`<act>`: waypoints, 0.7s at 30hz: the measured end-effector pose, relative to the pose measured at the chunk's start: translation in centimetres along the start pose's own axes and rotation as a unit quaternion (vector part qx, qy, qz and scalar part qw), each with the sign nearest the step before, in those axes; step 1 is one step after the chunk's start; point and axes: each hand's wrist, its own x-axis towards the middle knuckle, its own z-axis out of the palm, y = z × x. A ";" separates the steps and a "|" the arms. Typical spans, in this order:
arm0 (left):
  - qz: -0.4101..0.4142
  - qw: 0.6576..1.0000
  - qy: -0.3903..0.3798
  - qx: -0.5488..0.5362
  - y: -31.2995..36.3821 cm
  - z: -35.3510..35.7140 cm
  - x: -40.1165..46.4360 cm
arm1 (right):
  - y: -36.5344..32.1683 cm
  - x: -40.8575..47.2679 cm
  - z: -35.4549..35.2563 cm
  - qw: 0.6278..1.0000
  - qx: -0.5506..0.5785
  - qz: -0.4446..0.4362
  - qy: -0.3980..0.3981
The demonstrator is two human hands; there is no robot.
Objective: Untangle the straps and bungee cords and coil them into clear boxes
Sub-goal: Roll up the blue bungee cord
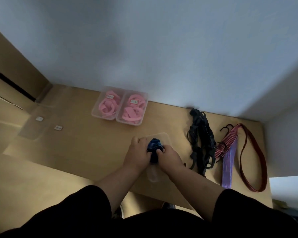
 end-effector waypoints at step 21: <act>0.060 0.996 -0.061 -0.025 -0.8 -0.3 -0.1 | -0.5 -0.2 2.9 0.972 0.161 0.151 0.080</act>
